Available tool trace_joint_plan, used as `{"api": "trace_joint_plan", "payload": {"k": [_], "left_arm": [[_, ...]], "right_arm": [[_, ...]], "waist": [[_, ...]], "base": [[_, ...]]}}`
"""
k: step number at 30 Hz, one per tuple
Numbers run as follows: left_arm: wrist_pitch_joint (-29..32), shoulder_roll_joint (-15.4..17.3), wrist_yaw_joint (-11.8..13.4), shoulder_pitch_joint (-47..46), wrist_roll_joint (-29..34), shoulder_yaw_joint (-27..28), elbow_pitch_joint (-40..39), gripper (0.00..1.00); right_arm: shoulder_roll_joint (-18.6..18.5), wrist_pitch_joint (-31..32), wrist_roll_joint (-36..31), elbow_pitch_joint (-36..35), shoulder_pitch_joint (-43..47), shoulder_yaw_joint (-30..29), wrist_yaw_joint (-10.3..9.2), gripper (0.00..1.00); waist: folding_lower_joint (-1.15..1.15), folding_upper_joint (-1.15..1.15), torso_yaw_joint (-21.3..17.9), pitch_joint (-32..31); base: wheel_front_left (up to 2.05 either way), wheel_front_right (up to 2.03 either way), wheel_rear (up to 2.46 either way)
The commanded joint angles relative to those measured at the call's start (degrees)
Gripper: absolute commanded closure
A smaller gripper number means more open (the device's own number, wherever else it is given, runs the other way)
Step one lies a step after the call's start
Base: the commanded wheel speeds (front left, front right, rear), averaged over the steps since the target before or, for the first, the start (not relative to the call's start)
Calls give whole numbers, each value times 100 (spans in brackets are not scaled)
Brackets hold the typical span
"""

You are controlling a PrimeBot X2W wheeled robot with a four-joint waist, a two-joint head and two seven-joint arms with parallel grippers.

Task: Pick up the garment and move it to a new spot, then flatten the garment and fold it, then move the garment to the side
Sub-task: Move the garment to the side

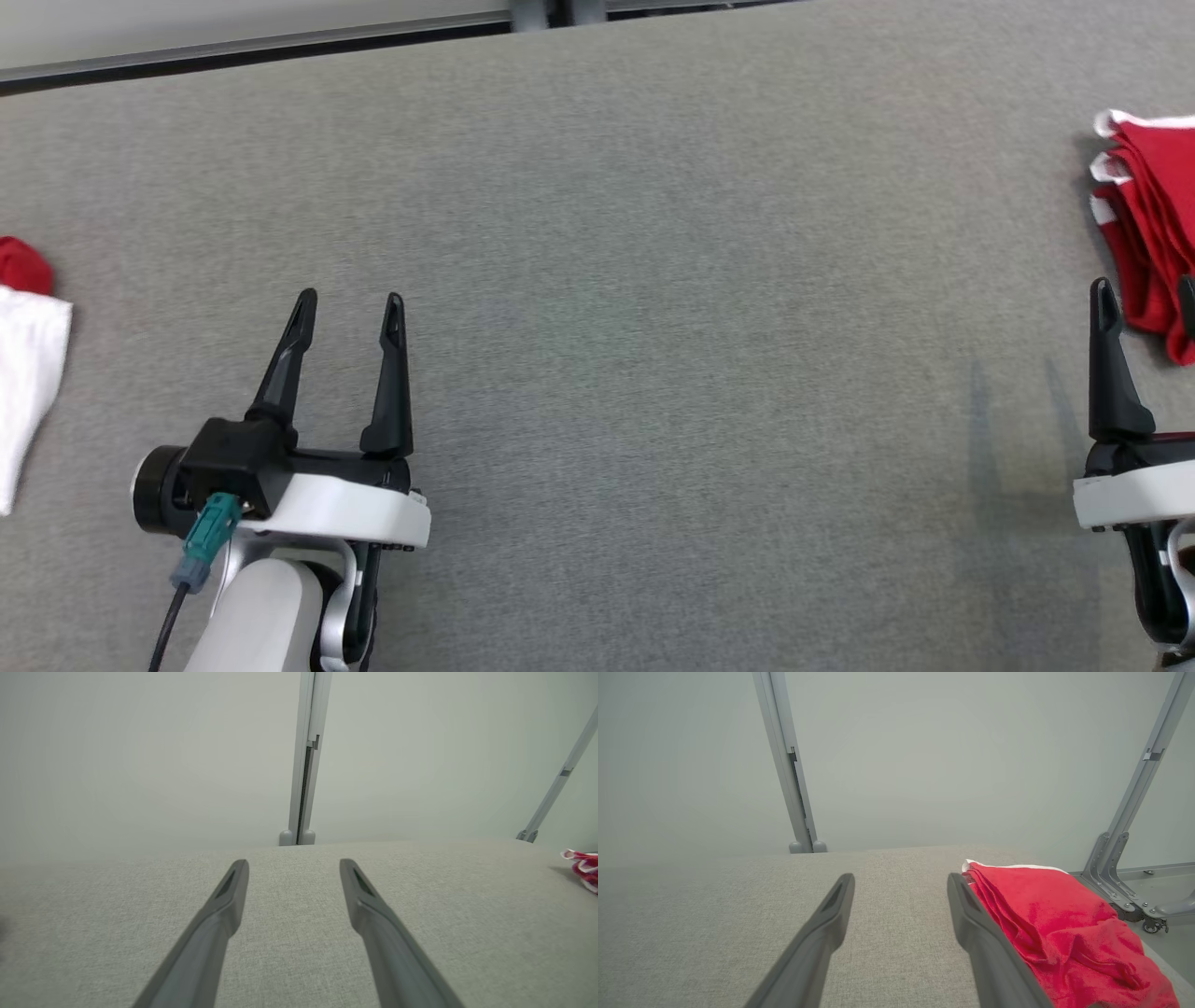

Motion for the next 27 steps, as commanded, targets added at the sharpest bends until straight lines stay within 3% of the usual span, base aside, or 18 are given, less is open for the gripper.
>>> {"api": "trace_joint_plan", "payload": {"k": [1,10,27], "left_arm": [[-54,2,37,98,-52,51,41,0],[-189,102,130,507,-235,399,282,0],[-13,308,-7,1276,-364,251,445,0]], "right_arm": [[-12,99,-63,-122,134,-39,-10,0],[95,651,-248,-767,541,28,-10,0],[482,1174,-392,-1155,1521,210,-10,0]], "waist": [[0,0,487,-276],[0,0,1021,-660],[0,0,876,-1693]], "base": [[0,0,0],[0,0,0],[0,0,0]]}}
